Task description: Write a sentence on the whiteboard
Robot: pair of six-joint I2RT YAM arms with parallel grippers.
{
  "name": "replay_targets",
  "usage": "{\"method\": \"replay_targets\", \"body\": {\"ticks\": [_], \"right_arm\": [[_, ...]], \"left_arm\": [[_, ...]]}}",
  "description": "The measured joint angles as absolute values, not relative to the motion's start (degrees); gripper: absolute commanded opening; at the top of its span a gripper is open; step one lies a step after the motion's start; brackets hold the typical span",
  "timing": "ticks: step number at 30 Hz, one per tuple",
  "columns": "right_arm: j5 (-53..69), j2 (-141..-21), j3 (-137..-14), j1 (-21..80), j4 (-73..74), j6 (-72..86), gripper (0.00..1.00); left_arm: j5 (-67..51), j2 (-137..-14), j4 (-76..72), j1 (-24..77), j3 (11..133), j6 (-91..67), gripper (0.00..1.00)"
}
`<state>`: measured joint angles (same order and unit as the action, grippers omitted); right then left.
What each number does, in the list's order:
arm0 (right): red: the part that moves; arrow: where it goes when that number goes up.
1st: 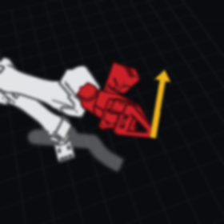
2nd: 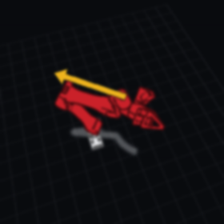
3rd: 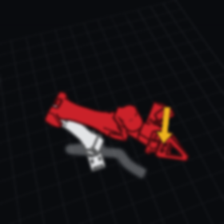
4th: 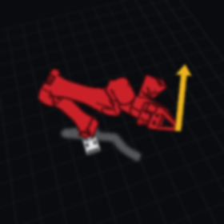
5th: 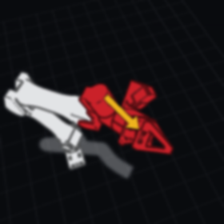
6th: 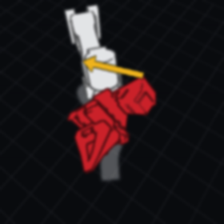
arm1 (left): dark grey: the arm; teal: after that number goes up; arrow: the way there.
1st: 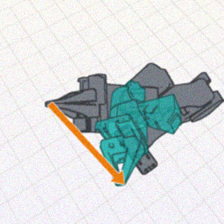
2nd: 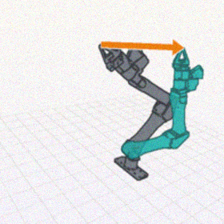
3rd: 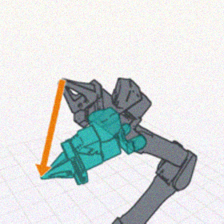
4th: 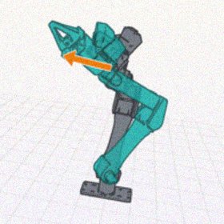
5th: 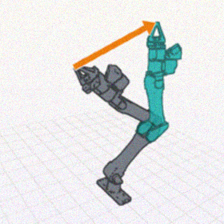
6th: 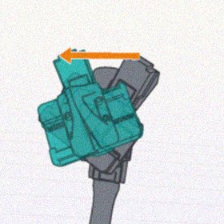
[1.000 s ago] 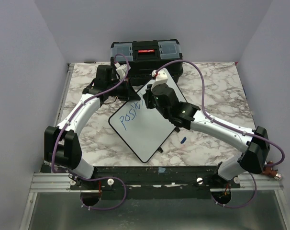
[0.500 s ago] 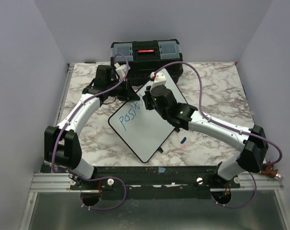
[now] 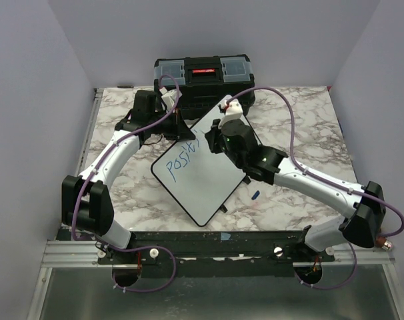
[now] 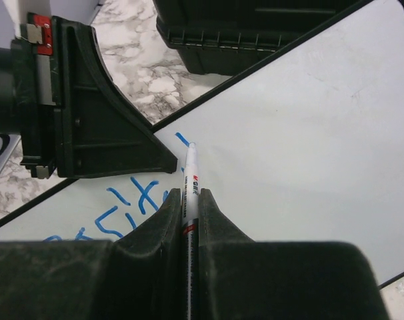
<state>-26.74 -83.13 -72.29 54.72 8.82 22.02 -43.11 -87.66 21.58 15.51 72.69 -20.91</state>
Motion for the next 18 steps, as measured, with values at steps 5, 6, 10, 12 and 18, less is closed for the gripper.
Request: {"method": "replay_targets", "body": {"ticks": [5,6,10,12,18], "right_arm": [[-26.7,-79.1,-70.9,54.7,8.6,22.0,0.01],[-26.7,-78.3,-70.5,54.7,8.6,21.9,0.01],[-26.8,-76.1,-69.0,54.7,8.5,21.3,0.01],[-26.7,-75.9,-68.5,54.7,8.5,20.8,0.01],[-26.3,-75.8,-67.1,54.7,8.6,19.3,0.01]], "left_arm": [[-43.0,-87.7,22.7,15.5,73.5,-20.4,0.0],[-43.0,-87.7,22.9,15.5,73.6,-20.3,0.0],[-43.1,-87.7,23.2,15.7,73.8,-19.6,0.0],[-43.0,-87.7,24.1,15.7,74.5,-19.1,0.0],[-43.1,-88.4,26.3,16.0,76.7,-17.7,0.0]]}}
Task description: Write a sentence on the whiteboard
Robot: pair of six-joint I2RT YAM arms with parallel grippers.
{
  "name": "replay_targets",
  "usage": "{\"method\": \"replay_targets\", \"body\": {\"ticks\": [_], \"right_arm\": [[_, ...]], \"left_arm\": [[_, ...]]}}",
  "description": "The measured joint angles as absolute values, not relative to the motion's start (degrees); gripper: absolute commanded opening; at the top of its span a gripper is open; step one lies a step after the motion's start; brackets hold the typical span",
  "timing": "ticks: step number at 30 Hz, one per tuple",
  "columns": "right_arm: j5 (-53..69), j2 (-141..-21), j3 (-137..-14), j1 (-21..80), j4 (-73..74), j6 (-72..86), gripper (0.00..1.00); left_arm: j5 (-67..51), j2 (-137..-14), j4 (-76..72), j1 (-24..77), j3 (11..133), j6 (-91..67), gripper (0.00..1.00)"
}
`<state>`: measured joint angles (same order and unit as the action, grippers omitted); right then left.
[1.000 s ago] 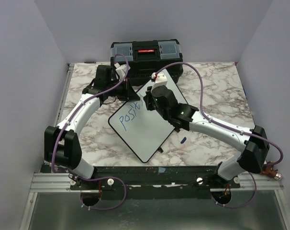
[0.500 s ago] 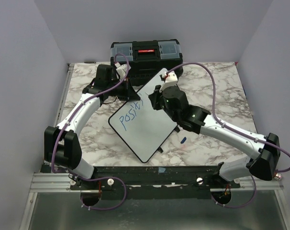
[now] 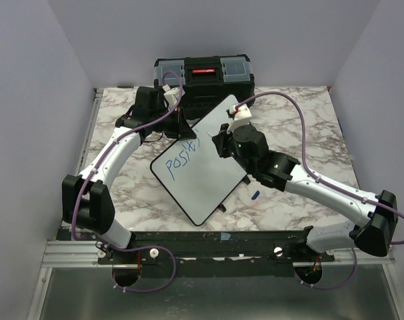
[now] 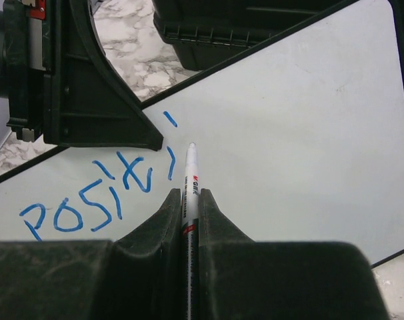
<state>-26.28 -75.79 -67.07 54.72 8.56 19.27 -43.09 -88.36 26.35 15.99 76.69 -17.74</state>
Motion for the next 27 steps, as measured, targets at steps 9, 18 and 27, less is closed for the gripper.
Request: {"method": "replay_targets", "body": {"ticks": [9,18,27], "right_arm": [[-23.6,-73.1,-65.1,52.2,8.6,17.5,0.01],[-19.6,-69.8,-61.9,50.1,8.6,17.8,0.01],[-12.8,-67.8,-59.2,46.7,8.6,18.6,0.01]], "left_arm": [[-43.1,-89.3,27.3,16.0,77.5,-17.0,0.0],[-43.1,-89.4,27.4,16.3,77.5,-16.9,0.0],[-43.1,-89.4,27.1,16.6,77.5,-16.9,0.0]]}}
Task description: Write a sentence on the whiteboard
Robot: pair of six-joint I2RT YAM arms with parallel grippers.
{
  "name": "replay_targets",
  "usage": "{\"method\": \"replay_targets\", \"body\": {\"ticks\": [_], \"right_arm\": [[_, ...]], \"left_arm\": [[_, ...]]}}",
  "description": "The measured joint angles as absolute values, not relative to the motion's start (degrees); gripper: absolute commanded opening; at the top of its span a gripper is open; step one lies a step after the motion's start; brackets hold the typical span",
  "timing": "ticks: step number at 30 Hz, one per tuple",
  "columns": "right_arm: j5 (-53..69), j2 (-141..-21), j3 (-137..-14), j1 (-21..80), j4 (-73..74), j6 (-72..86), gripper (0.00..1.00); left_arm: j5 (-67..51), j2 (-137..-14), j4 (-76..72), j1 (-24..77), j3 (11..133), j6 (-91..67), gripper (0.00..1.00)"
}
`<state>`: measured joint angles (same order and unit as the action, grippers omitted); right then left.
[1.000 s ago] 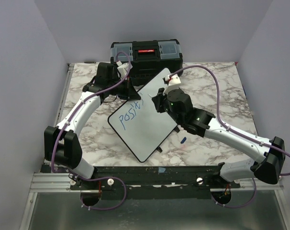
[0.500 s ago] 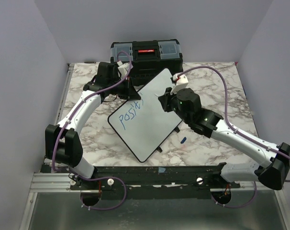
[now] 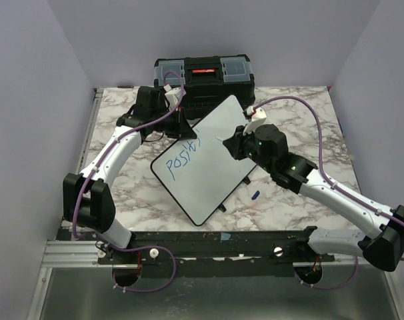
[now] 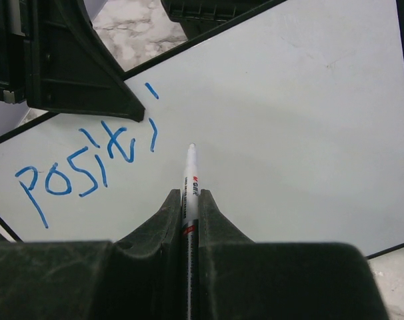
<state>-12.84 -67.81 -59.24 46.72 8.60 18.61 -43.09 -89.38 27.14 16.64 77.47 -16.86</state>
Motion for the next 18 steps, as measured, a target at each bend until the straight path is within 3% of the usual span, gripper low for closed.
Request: {"method": "replay_targets", "body": {"ticks": [18], "right_arm": [[-4.3,-69.7,-59.0,46.1,6.6,18.3,0.01]], "left_arm": [[-43.1,-89.4,26.5,17.0,77.5,-16.7,0.0]]}}
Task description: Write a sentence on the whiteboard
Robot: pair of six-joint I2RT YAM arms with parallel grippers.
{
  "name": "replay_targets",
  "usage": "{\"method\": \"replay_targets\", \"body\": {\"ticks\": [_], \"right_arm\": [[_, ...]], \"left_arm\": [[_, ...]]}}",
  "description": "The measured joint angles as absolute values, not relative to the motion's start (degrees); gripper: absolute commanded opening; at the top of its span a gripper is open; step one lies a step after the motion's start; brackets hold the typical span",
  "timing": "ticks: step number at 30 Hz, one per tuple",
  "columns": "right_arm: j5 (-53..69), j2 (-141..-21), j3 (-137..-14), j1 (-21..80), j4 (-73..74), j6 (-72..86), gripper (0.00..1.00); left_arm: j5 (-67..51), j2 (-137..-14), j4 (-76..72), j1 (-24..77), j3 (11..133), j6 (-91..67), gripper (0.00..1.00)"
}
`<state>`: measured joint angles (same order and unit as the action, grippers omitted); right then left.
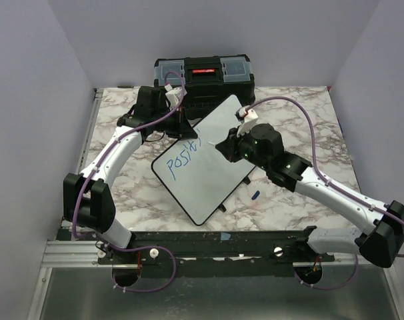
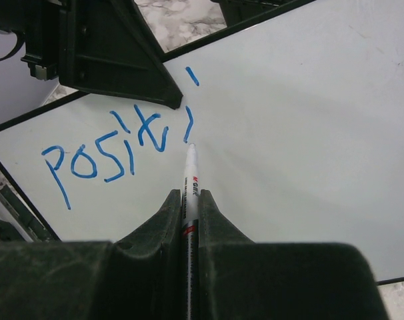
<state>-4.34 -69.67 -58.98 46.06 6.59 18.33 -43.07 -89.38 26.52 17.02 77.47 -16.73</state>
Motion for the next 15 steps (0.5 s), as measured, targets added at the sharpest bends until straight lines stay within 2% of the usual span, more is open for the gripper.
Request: {"method": "replay_targets", "body": {"ticks": [15], "right_arm": [[-5.9,-76.6,-64.4,46.1,5.7,18.3,0.01]], "left_arm": [[-43.0,-89.4,25.9,17.4,77.5,-16.7,0.0]]}}
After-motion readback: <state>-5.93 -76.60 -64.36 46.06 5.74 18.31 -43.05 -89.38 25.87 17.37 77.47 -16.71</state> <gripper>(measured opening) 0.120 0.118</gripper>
